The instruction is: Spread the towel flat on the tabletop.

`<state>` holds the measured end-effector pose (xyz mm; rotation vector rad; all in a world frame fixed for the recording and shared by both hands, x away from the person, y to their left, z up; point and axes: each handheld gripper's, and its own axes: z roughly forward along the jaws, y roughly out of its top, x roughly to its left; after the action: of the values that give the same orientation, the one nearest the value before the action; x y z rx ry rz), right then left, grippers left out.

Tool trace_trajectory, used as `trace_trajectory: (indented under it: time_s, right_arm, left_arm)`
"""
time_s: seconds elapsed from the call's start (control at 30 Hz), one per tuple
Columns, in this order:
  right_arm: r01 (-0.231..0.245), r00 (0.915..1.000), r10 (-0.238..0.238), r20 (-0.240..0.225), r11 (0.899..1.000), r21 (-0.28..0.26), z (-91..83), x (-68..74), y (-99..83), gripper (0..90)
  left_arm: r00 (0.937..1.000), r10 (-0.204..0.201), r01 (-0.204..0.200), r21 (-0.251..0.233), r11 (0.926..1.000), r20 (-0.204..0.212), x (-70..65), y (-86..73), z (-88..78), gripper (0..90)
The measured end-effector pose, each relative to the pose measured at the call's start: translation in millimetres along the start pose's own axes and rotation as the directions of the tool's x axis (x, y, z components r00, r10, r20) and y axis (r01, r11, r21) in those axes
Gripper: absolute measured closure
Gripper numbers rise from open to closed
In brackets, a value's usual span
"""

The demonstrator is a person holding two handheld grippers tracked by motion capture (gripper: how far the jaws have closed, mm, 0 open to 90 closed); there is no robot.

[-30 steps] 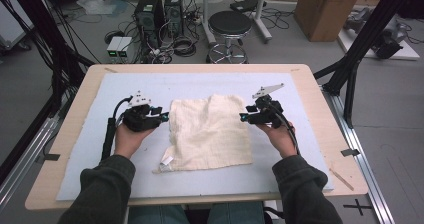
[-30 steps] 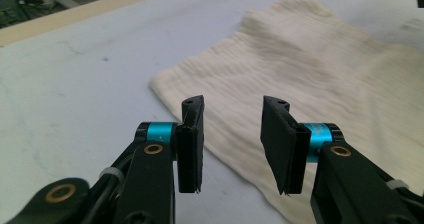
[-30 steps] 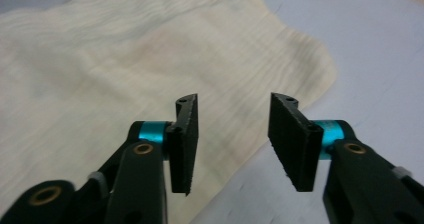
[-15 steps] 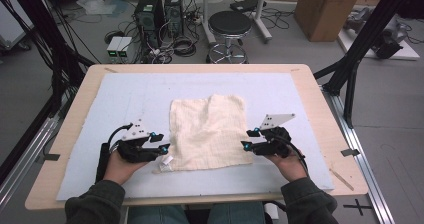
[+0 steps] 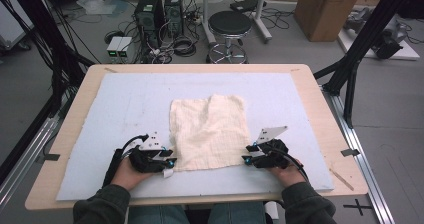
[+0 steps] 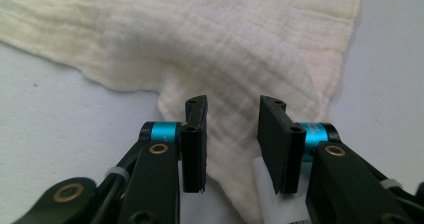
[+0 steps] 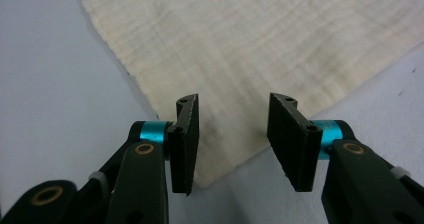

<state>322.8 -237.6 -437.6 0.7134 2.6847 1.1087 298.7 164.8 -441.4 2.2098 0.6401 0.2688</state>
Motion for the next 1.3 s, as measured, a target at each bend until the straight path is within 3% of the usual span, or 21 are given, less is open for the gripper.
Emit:
trace_trajectory:
  time_s: [0.4, 0.5, 0.9, 1.3]
  right_arm:
    - [-0.020, 0.9997, 0.020, 0.013, 1.000, 0.004, 0.4, -6.7, 0.4, 81.5]
    - [-0.014, 0.9999, 0.014, 0.006, 1.000, 0.006, 0.4, -6.3, 1.2, 86.5]
    - [0.031, 0.9992, -0.031, -0.025, 1.000, 0.003, -8.9, 11.0, 5.8, 87.4]
    - [0.042, 0.9980, -0.042, -0.047, 0.999, 0.005, -21.5, 25.5, -6.4, 87.4]
  left_arm:
    - [0.9985, 0.026, -0.026, 0.004, 0.9997, -0.049, -2.1, 0.9, -0.2, 87.0]
    - [0.9981, 0.028, -0.027, 0.011, 0.9996, -0.054, -2.7, 0.6, -2.0, 88.1]
    - [0.9955, 0.027, -0.029, -0.020, 0.9994, -0.091, -9.5, -3.5, -26.9, 88.6]
    - [0.9968, 0.043, -0.045, -0.026, 0.9986, -0.068, -24.0, -7.1, -37.9, 88.6]
